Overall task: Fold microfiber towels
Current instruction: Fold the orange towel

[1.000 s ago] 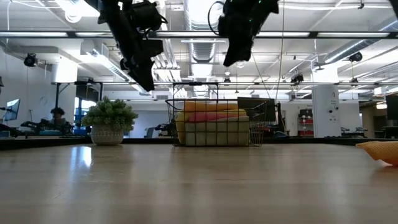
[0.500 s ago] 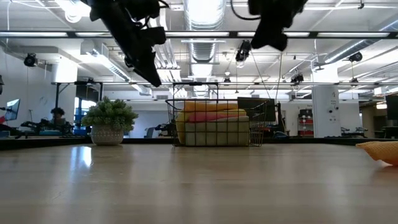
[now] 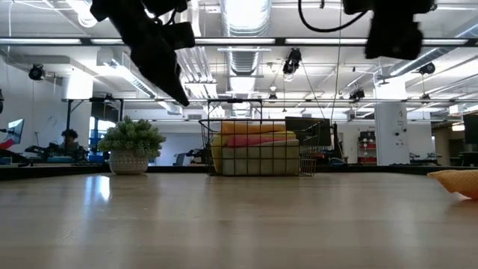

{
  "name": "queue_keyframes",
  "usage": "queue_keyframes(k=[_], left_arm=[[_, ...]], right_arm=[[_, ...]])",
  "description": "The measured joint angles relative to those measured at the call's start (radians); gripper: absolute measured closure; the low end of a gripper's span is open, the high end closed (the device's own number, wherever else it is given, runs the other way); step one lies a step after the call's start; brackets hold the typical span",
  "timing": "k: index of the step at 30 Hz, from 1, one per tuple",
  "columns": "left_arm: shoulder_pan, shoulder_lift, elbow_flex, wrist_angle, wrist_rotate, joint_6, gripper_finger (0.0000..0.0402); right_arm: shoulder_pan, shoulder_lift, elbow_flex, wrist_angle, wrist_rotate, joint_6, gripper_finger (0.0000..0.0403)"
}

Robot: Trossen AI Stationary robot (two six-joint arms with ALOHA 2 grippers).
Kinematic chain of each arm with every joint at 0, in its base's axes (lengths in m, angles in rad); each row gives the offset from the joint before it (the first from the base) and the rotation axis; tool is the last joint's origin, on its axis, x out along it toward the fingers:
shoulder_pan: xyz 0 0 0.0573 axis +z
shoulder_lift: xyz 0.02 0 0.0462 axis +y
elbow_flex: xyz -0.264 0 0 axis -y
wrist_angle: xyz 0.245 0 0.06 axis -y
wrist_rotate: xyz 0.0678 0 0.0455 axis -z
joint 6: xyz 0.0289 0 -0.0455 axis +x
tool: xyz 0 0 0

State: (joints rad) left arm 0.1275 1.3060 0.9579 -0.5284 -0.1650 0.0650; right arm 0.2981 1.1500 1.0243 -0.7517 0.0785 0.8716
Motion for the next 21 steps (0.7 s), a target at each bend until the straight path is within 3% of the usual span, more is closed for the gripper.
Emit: queue_keyframes(k=[8, 21], left_arm=[[-0.043, 0.0, -0.027, 0.015, 0.0, -0.008, 0.0217], [-0.133, 0.04, -0.027, 0.261, 0.006, -0.044, 0.0217]], right_arm=[[0.161, 0.003, -0.057, -0.004, 0.0, 0.194, 0.038], [0.288, 0.007, -0.151, -0.056, -0.001, 0.331, 0.0385]])
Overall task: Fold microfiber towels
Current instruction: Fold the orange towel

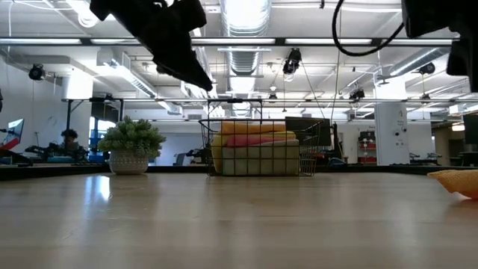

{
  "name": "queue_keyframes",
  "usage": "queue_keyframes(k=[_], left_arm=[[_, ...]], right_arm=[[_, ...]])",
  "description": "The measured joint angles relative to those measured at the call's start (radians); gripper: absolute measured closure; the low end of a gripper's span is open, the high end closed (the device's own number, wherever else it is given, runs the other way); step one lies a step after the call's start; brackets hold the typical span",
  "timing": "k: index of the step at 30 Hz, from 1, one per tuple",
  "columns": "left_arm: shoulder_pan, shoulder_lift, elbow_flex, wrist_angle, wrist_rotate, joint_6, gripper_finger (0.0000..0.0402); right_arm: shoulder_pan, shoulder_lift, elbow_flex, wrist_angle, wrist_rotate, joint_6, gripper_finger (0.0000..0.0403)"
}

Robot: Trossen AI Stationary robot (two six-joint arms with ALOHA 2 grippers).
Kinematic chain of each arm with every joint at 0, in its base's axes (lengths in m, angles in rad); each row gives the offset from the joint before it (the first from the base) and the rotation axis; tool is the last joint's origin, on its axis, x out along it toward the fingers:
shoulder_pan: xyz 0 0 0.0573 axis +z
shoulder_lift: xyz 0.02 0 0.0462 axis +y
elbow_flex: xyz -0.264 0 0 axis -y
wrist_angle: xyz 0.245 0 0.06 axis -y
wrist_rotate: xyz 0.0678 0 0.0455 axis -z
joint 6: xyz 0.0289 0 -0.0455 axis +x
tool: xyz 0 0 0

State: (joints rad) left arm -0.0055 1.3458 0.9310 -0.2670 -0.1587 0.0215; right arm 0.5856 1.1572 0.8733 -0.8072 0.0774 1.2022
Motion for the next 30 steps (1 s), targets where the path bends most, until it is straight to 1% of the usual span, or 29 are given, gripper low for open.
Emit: queue_keyframes(k=[4, 8, 15, 18, 21, 24, 30], left_arm=[[0.0, 0.015, 0.0, 0.004, 0.0, -0.033, 0.0217], [0.0, 0.021, 0.0, 0.004, -0.001, -0.083, 0.0217], [-0.002, 0.013, 0.002, 0.005, -0.003, -0.098, 0.0217], [-0.002, 0.013, 0.002, 0.005, -0.004, -0.103, 0.0217], [-0.002, 0.013, 0.002, 0.005, -0.005, -0.143, 0.0217], [-0.003, 0.013, 0.002, 0.005, -0.007, -0.147, 0.0217], [-0.014, 0.013, 0.002, -0.011, -0.007, -0.148, 0.0217]], right_arm=[[0.017, 0.026, -0.054, 0.021, -0.033, 0.026, 0.0385], [0.024, 0.049, -0.093, 0.091, -0.038, 0.004, 0.0385], [0.023, 0.122, -0.113, 0.114, -0.11, -0.036, 0.0385], [0.023, 0.161, -0.114, 0.137, -0.115, -0.055, 0.0385], [0.023, 0.205, -0.114, 0.157, -0.13, -0.06, 0.0385], [0.021, 0.255, -0.114, 0.168, -0.13, -0.036, 0.0385], [-0.033, 0.334, -0.11, 0.173, -0.131, 0.088, 0.0385]])
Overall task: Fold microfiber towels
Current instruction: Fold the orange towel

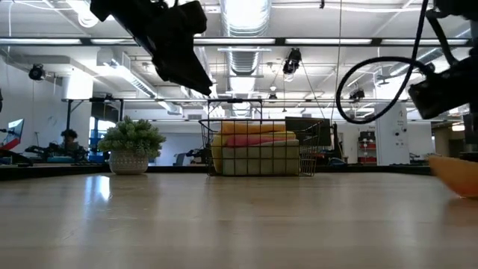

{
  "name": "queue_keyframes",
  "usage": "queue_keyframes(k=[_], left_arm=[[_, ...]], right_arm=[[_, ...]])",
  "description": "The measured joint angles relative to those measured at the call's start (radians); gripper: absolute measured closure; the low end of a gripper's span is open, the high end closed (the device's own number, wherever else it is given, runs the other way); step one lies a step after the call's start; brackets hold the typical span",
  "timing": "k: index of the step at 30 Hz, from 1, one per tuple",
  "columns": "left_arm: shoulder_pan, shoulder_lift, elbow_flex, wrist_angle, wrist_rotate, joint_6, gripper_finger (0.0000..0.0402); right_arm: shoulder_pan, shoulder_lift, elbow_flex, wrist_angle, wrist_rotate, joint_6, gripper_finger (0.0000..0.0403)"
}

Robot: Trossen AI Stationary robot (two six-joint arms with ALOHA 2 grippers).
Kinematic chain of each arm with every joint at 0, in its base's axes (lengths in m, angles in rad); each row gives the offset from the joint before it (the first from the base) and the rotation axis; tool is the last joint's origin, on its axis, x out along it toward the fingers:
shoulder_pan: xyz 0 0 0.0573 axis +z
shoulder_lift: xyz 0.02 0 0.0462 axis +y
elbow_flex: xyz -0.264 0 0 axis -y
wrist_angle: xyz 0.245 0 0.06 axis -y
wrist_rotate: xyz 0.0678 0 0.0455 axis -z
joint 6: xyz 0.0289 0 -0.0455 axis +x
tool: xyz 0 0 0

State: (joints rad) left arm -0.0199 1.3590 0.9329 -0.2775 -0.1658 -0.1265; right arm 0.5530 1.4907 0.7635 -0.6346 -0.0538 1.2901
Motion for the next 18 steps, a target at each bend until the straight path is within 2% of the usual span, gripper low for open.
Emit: queue_keyframes(k=[5, 18], left_arm=[[-0.03, 0.0, 0.0, -0.034, 0.0, -0.001, 0.0217], [-0.079, 0.0, -0.001, -0.111, 0.001, 0.004, 0.0217]], right_arm=[[-0.089, 0.03, -0.001, 0.043, 0.083, -0.041, 0.0385], [-0.368, 0.085, -0.003, 0.375, 0.08, -0.304, 0.0385]])
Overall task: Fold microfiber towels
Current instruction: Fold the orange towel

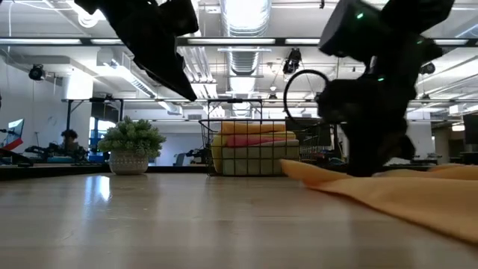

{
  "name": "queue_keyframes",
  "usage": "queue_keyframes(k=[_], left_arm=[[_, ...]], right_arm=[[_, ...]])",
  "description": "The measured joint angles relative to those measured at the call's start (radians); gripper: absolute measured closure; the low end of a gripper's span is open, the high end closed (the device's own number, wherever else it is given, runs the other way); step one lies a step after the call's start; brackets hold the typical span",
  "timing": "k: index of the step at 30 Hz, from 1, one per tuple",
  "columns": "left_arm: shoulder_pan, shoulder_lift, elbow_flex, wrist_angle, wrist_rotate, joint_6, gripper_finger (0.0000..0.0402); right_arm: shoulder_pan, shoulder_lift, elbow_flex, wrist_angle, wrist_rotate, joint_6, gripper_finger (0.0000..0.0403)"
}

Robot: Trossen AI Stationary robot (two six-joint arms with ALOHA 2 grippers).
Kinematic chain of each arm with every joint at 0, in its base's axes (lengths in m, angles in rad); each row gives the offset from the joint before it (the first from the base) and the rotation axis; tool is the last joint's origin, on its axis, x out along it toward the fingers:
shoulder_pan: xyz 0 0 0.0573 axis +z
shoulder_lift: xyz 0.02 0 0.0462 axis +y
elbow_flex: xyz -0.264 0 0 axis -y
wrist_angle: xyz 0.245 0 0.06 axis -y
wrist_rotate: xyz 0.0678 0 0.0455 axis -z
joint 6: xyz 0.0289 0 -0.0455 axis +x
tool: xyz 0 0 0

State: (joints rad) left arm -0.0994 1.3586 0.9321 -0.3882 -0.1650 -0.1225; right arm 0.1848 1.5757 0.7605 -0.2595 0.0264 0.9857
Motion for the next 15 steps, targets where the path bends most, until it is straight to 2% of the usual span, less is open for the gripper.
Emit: queue_keyframes(k=[7, 15], left_arm=[[0.0, 0.003, -0.004, 0.08, 0.0, 0.031, 0.0217], [0.0, 0.025, -0.006, 0.239, 0.0, 0.057, 0.0217]], right_arm=[[-0.12, 0.036, 0.034, 0.09, 0.001, -0.08, 0.0385], [-0.243, 0.148, 0.181, 0.083, 0.001, -0.176, 0.0386]])
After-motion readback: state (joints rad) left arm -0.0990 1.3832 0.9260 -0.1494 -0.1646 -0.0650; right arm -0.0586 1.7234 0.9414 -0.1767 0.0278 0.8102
